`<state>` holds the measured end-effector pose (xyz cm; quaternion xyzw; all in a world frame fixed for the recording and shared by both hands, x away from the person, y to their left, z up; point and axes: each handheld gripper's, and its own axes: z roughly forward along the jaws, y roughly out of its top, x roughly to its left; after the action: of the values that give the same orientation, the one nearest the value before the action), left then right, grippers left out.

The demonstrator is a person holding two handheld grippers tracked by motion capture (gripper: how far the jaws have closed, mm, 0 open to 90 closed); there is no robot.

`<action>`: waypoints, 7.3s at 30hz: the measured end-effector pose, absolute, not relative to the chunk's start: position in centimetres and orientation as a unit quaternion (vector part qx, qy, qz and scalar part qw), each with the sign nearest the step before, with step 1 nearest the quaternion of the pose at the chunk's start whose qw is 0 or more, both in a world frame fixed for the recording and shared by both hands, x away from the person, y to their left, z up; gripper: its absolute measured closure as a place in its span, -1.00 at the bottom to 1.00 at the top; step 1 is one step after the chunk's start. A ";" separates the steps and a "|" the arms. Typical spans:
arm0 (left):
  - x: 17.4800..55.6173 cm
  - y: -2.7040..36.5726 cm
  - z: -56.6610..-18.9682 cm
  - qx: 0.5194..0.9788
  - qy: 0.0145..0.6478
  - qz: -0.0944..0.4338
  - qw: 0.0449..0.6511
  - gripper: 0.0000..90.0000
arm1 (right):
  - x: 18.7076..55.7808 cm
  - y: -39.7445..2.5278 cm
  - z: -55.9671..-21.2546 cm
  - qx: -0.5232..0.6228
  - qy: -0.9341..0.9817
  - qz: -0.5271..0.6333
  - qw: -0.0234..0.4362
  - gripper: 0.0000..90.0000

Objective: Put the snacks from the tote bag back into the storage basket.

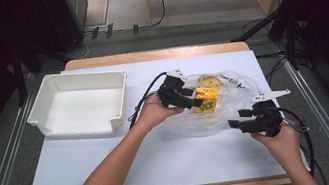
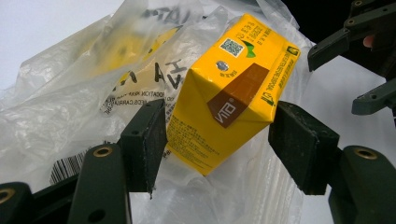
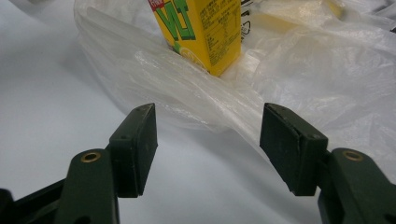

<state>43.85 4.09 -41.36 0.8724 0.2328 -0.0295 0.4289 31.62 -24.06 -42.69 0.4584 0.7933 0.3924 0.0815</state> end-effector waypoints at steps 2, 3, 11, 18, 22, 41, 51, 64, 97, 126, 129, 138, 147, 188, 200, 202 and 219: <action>43.9 4.0 -41.5 0.873 0.230 -0.028 0.428 -0.16 | 31.7 -24.1 -42.8 0.459 0.794 0.391 0.082 -0.17; 43.9 3.9 -41.5 0.873 0.229 -0.028 0.429 -0.16 | 31.7 -24.2 -42.8 0.461 0.793 0.390 0.081 -0.16; 44.0 2.9 -42.6 0.881 0.226 -0.023 0.415 -0.19 | 31.6 -24.2 -42.9 0.462 0.794 0.387 0.078 -0.16; 44.1 2.0 -43.4 0.876 0.217 -0.019 0.430 -0.27 | 31.4 -24.2 -43.1 0.466 0.794 0.382 0.078 -0.17; 44.0 1.6 -43.7 0.874 0.210 -0.016 0.439 -0.31 | 31.4 -24.2 -43.2 0.464 0.796 0.381 0.079 -0.17; 43.1 1.0 -43.7 0.884 0.201 0.017 0.422 0.11 | 31.7 -23.7 -43.6 0.461 0.799 0.379 0.069 -0.17; 43.0 1.0 -43.0 0.882 0.209 0.003 0.423 0.15 | 31.8 -23.5 -43.8 0.457 0.802 0.379 0.066 -0.17; 42.9 1.4 -41.3 0.883 0.206 0.000 0.421 0.16 | 31.8 -23.8 -43.8 0.458 0.801 0.381 0.063 -0.17; 43.2 5.4 -36.4 0.860 0.239 -0.010 0.451 0.17 | 31.7 -23.1 -43.6 0.440 0.806 0.392 0.053 -0.18; 42.1 8.5 -36.8 0.863 0.246 -0.001 0.441 0.16 | 32.2 -22.2 -43.2 0.420 0.814 0.398 0.049 -0.18; 42.1 9.0 -37.0 0.863 0.250 -0.002 0.439 0.16 | 32.2 -22.1 -43.2 0.421 0.814 0.398 0.047 -0.18; 42.2 10.4 -36.6 0.859 0.257 0.003 0.443 0.16 | 32.4 -22.0 -43.2 0.419 0.815 0.399 0.046 -0.18; 42.6 11.7 -35.9 0.857 0.263 0.001 0.443 0.16 | 32.4 -21.9 -43.2 0.417 0.815 0.400 0.045 -0.18; 43.1 17.8 -32.8 0.841 0.302 0.030 0.448 0.16 | 32.7 -21.4 -43.2 0.408 0.821 0.396 0.042 -0.18; 43.4 19.5 -32.4 0.831 0.320 0.037 0.452 0.16 | 32.7 -21.2 -43.2 0.408 0.821 0.396 0.040 -0.18; 43.5 19.7 -32.4 0.831 0.322 0.037 0.452 0.16 | 32.7 -21.2 -43.2 0.408 0.821 0.396 0.041 -0.18; 44.0 22.1 -32.1 0.820 0.344 0.050 0.454 0.16 | 32.7 -21.1 -43.2 0.406 0.824 0.394 0.041 -0.18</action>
<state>44.02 22.06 -32.12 0.8204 0.3441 0.0504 0.4539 32.68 -21.13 -43.23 0.4056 0.8238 0.3940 0.0408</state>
